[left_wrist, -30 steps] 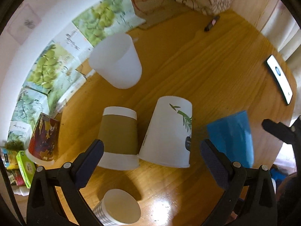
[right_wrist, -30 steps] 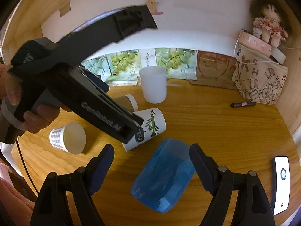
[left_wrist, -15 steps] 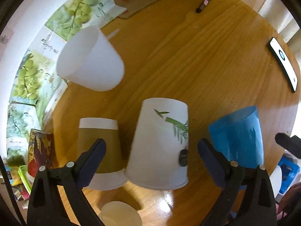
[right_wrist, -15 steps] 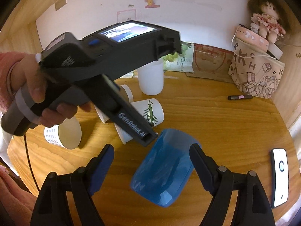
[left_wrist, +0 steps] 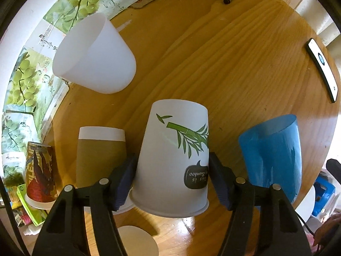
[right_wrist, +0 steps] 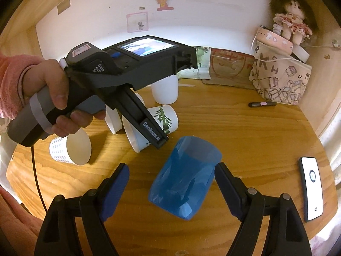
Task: Flip cup upright
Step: 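Close the left gripper around the body of the white bamboo-print cup, then lift the cup off the table with the left gripper and turn it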
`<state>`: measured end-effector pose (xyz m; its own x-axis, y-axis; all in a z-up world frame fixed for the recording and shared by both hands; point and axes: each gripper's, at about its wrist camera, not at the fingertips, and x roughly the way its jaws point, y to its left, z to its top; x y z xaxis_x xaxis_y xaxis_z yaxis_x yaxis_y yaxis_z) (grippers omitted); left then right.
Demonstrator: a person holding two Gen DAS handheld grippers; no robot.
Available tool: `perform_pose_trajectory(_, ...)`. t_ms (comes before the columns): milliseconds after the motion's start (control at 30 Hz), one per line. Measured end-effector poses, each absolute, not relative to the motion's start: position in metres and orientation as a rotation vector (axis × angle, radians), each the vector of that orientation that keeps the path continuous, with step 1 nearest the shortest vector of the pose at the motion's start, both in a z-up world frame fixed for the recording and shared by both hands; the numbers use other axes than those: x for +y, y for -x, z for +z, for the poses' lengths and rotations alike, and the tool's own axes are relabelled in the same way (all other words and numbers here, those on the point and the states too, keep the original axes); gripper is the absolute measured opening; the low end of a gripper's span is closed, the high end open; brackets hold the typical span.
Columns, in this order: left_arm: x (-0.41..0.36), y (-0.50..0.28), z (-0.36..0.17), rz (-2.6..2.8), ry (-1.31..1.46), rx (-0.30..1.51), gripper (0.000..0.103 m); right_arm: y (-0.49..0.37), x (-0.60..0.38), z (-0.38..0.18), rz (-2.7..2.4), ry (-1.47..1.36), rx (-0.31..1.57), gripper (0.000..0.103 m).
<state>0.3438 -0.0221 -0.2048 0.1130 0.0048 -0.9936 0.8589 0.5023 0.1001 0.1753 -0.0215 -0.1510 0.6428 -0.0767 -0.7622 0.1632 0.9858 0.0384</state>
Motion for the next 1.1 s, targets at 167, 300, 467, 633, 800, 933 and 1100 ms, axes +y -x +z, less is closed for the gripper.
perform_pose_trajectory(167,-0.015,-0.336,-0.195,-0.793,-0.859,1.247,0.069,-0.169,-0.018,-0.148,-0.134,-0.106,0.851,0.083)
perform_pose_trajectory(300,-0.009,-0.32,-0.177,-0.839,-0.873,1.177,0.069,-0.162,-0.013,-0.144,-0.125,-0.092,0.836,0.083)
perform_pose_trajectory(467,0.006,-0.301,-0.158,-0.881,-0.894,1.096,0.069,-0.15,-0.005,-0.14,-0.095,-0.074,0.818,0.083)
perform_pose_trajectory(633,0.019,-0.27,-0.14,-0.912,-0.938,1.019,0.069,-0.132,0.006,-0.135,-0.058,-0.054,0.798,0.083)
perform_pose_trajectory(800,0.041,-0.244,-0.132,-0.953,-1.015,0.951,0.069,-0.11,0.02,-0.133,-0.01,-0.024,0.788,0.083)
perform_pose_trajectory(933,0.058,-0.221,-0.134,-1.014,-1.104,0.872,0.069,-0.094,0.031,-0.137,0.029,0.018,0.796,0.083)
perform_pose_trajectory(1100,0.072,-0.193,-0.143,-1.112,-1.186,0.816,0.069,-0.077,0.045,-0.147,0.081,0.059,0.831,0.083)
